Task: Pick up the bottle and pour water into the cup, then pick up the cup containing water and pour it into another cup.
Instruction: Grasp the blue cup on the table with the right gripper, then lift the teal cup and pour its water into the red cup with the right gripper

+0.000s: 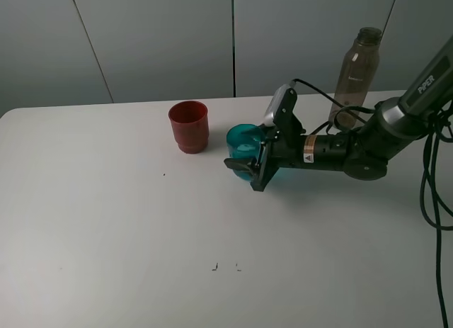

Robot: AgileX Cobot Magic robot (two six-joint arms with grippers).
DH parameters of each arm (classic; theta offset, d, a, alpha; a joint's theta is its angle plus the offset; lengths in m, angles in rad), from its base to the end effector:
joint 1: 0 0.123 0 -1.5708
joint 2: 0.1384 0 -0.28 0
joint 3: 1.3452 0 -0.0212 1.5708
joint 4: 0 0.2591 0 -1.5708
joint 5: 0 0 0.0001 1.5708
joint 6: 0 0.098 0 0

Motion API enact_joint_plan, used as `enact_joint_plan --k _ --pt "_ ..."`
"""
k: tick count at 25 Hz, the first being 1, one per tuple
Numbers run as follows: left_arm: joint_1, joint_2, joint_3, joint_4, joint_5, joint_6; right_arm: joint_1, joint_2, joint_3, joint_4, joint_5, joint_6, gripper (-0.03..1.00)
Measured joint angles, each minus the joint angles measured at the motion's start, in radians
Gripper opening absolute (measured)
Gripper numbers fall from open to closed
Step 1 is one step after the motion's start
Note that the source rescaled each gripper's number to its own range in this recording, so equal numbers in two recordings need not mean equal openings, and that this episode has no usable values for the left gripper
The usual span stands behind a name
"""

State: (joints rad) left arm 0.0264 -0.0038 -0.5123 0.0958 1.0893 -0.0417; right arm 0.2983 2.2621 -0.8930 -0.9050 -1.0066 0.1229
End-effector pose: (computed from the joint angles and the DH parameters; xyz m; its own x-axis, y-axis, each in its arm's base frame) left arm 0.0100 0.0086 0.2795 -0.4655 -0.0095 -0.8850 -0.1000 0.9941 0.0419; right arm 0.3294 0.1694 0.0340 -0.0599 -0.3758 -0.9247 -0.9015 0.4181 -0.1115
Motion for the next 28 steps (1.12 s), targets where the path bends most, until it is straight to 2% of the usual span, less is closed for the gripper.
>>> enact_joint_plan --k 18,28 --pt "0.0 0.0 0.0 0.0 0.0 -0.002 0.0 0.0 0.0 0.0 0.0 0.0 0.1" --pt "0.0 0.0 0.0 0.0 0.0 0.0 0.0 -0.067 0.0 -0.015 0.053 0.079 0.1"
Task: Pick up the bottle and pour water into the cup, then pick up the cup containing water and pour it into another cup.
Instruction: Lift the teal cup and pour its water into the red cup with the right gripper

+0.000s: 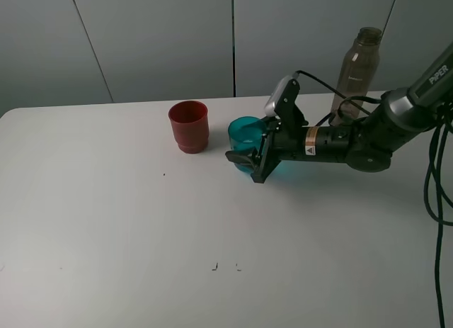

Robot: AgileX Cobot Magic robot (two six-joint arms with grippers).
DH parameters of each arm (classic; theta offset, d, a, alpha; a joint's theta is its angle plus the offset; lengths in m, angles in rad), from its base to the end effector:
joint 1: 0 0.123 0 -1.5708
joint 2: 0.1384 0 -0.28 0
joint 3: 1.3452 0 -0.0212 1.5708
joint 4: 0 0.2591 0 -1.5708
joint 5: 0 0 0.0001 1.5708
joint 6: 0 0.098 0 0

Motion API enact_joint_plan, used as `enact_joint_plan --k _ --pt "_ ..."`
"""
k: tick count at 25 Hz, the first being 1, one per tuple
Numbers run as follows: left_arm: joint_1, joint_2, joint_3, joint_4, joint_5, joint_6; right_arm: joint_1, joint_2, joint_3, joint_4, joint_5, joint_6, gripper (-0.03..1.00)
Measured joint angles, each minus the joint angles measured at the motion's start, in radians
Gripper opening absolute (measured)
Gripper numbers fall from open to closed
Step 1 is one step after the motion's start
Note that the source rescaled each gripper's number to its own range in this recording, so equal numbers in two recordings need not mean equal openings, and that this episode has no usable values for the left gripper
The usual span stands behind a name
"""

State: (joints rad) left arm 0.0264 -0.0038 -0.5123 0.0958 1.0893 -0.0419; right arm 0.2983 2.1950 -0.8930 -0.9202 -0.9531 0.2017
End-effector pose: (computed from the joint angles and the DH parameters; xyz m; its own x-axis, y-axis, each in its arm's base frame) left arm 0.0100 0.0086 0.2795 -0.4655 -0.0097 -0.8850 -0.1001 0.9941 0.0417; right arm 0.3338 0.1691 0.0536 -0.0876 -0.3724 -0.9239 -0.8914 0.4433 -0.0941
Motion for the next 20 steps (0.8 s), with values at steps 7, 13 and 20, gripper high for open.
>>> enact_joint_plan --k 7,13,20 --pt "0.0 0.0 0.0 0.0 0.0 0.0 0.0 -0.129 0.002 -0.029 0.073 0.071 0.1" --pt "0.0 0.0 0.0 0.0 0.0 0.0 0.0 -0.236 0.002 -0.031 0.172 0.138 0.1" --pt "0.0 0.0 0.0 0.0 0.0 0.0 0.009 -0.288 -0.03 -0.008 0.257 0.264 0.1"
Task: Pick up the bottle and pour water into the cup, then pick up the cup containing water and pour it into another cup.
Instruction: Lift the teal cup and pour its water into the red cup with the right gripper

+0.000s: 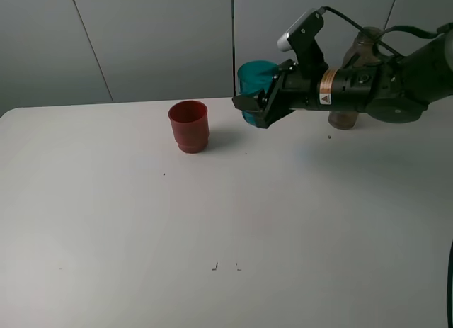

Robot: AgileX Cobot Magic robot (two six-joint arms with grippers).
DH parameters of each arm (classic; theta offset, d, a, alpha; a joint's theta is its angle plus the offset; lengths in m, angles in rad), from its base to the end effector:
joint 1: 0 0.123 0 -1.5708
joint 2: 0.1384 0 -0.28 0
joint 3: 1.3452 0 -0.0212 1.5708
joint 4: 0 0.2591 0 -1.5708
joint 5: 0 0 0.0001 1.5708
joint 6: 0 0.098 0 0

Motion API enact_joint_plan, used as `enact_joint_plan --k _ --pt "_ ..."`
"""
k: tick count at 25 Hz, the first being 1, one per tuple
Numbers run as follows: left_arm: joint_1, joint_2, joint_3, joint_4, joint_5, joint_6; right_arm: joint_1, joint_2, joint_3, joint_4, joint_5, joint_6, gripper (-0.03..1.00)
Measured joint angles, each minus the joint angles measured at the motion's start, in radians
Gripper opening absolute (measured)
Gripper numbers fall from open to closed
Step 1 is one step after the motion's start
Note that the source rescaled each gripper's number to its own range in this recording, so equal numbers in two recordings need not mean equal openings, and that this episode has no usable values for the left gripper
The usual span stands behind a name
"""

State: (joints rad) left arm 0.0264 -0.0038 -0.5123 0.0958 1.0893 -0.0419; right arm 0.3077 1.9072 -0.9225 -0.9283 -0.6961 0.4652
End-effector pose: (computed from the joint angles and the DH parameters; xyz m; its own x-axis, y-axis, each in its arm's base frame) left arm 0.0100 0.0086 0.2795 -0.4655 -0.0097 -0.8850 -0.1001 0.9941 0.0417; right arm 0.3493 0.1637 0.1473 -0.1483 -0.3412 -0.9282 -0.7960 0.5981 -0.0927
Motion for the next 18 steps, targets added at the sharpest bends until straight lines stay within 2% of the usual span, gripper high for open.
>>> enact_joint_plan --k 3,9,14,18 --pt "0.0 0.0 0.0 0.0 0.0 0.0 0.036 0.0 -0.066 0.002 0.065 0.063 0.1" --pt "0.0 0.0 0.0 0.0 0.0 0.0 0.101 0.016 -0.222 0.011 0.132 0.196 0.1" --pt "0.0 0.0 0.0 0.0 0.0 0.0 0.141 0.084 -0.362 0.02 0.229 0.292 0.1" --pt "0.0 0.0 0.0 0.0 0.0 0.0 0.159 0.161 -0.469 0.017 0.262 0.346 0.1"
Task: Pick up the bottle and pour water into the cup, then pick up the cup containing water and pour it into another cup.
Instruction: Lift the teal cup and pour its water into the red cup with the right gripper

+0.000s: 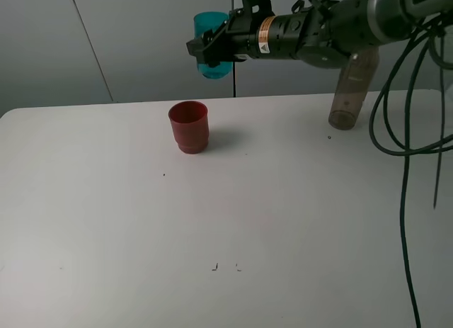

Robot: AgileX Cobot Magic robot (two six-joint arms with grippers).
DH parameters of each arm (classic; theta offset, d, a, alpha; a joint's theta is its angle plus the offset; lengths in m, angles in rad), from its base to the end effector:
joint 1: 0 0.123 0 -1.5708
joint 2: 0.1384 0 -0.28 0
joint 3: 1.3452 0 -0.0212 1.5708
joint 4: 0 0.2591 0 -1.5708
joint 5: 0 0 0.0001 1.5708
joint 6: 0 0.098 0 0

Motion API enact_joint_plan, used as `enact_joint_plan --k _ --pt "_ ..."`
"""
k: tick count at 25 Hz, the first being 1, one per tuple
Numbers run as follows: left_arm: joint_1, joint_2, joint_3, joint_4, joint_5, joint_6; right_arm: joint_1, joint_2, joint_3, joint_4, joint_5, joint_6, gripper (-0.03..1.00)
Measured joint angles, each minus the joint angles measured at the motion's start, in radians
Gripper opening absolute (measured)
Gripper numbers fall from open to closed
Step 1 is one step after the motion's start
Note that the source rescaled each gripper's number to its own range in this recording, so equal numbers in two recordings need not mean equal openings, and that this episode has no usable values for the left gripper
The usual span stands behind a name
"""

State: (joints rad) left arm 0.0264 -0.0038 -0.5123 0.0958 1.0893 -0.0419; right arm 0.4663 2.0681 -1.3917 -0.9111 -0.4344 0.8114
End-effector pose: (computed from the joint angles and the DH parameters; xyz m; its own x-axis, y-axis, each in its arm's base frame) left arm 0.0100 0.0086 0.2795 -0.4655 -0.0097 -0.8850 -0.1001 0.9941 0.0417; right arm 0.4154 0.2455 0.1935 -0.2372 -0.1743 -0.9557 -0.7200 0.6920 0.0525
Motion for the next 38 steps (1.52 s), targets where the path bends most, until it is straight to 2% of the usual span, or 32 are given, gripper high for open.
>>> enact_joint_plan --k 5,10,26,38 --pt "0.0 0.0 0.0 0.0 0.0 -0.002 0.013 0.093 -0.136 -0.046 0.072 0.044 0.1" --pt "0.0 0.0 0.0 0.0 0.0 -0.004 0.019 0.146 -0.197 -0.047 0.089 0.045 0.1" --pt "0.0 0.0 0.0 0.0 0.0 -0.004 0.022 0.15 -0.199 -0.05 0.119 -0.261 0.1" --pt "0.0 0.0 0.0 0.0 0.0 -0.004 0.022 0.245 -0.284 -0.048 0.144 -0.308 0.1"
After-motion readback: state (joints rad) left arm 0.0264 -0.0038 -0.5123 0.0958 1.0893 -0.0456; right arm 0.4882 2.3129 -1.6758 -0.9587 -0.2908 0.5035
